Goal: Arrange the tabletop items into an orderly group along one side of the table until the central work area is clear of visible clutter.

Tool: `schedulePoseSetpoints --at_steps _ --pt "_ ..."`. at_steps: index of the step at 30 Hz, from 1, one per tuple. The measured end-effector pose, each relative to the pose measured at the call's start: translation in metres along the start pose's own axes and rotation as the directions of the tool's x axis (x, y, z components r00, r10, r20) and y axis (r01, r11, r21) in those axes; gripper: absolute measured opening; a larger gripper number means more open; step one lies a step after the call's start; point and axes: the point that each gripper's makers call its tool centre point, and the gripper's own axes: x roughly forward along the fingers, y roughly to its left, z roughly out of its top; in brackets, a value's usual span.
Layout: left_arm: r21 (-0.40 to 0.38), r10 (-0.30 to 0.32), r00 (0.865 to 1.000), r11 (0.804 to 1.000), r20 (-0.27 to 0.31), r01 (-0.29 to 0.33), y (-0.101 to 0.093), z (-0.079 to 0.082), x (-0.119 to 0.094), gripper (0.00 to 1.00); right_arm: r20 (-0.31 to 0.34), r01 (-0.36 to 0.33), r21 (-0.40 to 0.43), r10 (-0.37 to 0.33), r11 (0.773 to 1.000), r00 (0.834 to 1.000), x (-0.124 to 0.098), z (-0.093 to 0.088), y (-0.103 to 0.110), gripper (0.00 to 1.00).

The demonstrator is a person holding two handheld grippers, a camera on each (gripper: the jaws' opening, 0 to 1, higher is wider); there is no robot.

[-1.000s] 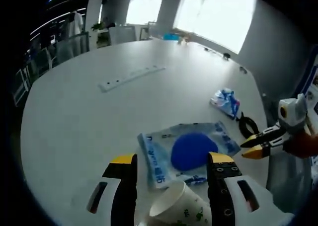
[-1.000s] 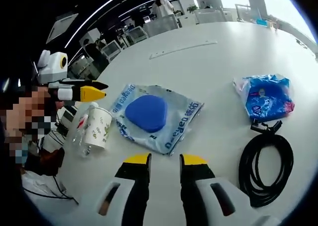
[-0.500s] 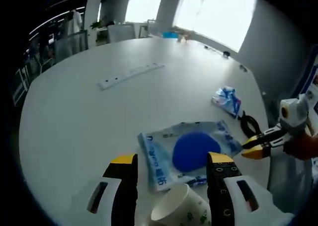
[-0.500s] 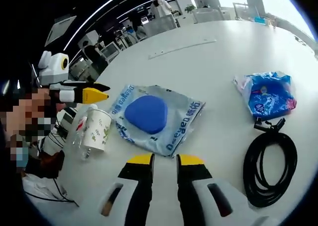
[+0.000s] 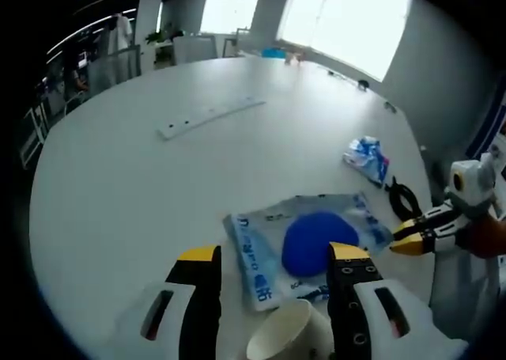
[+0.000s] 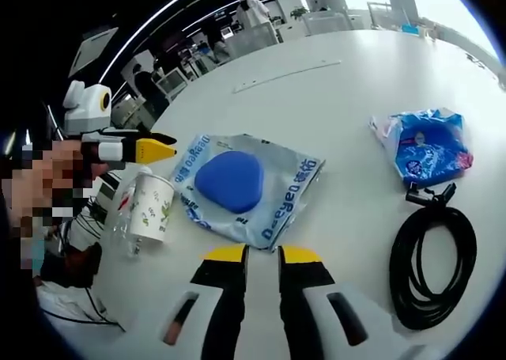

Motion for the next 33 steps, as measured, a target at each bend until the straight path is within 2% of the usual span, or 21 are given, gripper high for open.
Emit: schedulePoseSetpoints --at_steps 15,33 --pt "-0.001 0.002 1.0 1.0 -0.02 -0.002 0.006 0.0 0.012 0.47 0.002 0.005 0.019 -0.005 1.0 1.0 0.002 -0.001 -0.004 0.11" --pt "-0.018 0.023 0.999 1.0 -0.035 -0.024 0.015 -0.002 0.021 0.36 0.001 0.009 0.022 -0.009 1.0 1.0 0.004 -0.001 -0.005 0.07"
